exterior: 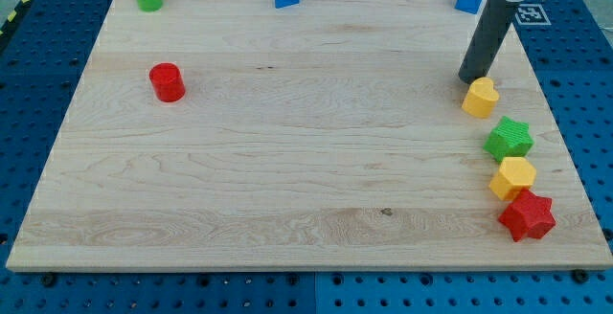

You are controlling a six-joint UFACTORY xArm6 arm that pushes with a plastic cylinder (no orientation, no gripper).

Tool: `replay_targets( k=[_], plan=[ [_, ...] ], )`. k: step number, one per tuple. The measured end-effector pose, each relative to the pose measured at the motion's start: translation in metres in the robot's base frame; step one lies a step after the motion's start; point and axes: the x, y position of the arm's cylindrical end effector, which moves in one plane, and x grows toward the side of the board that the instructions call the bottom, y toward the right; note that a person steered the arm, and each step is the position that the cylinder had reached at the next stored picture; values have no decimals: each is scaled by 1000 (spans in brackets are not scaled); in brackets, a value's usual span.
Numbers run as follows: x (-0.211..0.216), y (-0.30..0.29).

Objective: Place the red circle on top of the heart

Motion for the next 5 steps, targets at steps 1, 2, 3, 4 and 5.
replay_targets(
  k=[1,2,3,4,5],
  plan=[
    [8,1],
    [14,1],
    [11,-15],
    [12,-80],
    [57,-155]
  ],
)
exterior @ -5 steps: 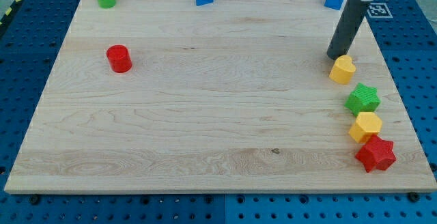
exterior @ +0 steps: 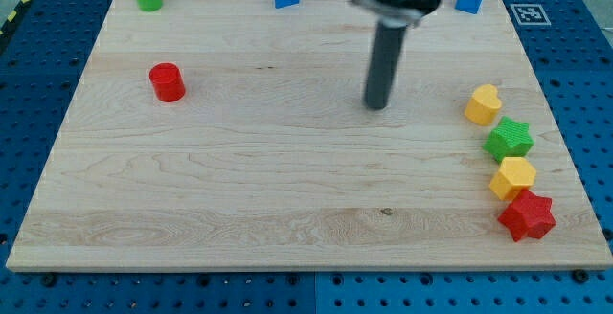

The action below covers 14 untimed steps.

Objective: Place the red circle on top of the heart

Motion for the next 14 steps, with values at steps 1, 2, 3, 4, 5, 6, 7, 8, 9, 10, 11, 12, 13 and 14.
replay_targets(
  k=[1,2,3,4,5,6,7,8,9,10,11,12,13,14],
  plan=[
    [51,-91],
    [52,-201],
    [-7,-284],
    [-29,-297],
    [-29,-276],
    [-31,-214],
    [-40,-174],
    [-44,-194],
    [-47,-228],
    [-70,-229],
    [-74,-221],
    [-75,-189],
    [-76,-143],
    [-96,-120]
  ],
)
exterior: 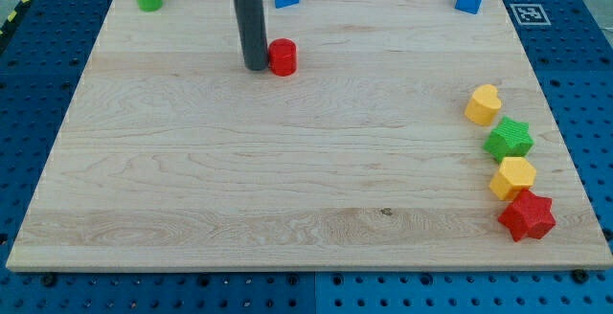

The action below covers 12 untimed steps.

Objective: Place the red circle on top of the heart

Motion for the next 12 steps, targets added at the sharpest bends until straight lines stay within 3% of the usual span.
replay_targets(
  k=[4,12],
  plan=[
    [-10,101],
    [28,110]
  ],
)
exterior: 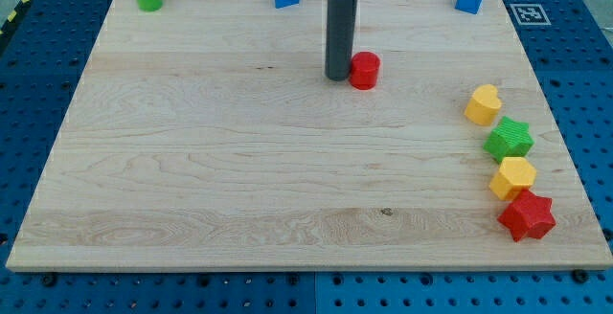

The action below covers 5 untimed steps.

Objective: Place the red circle on top of the heart

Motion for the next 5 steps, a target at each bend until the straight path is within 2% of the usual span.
replay_targets(
  k=[2,3,4,5],
  plan=[
    [0,86],
    [0,107],
    [1,93],
    [-19,94]
  ],
)
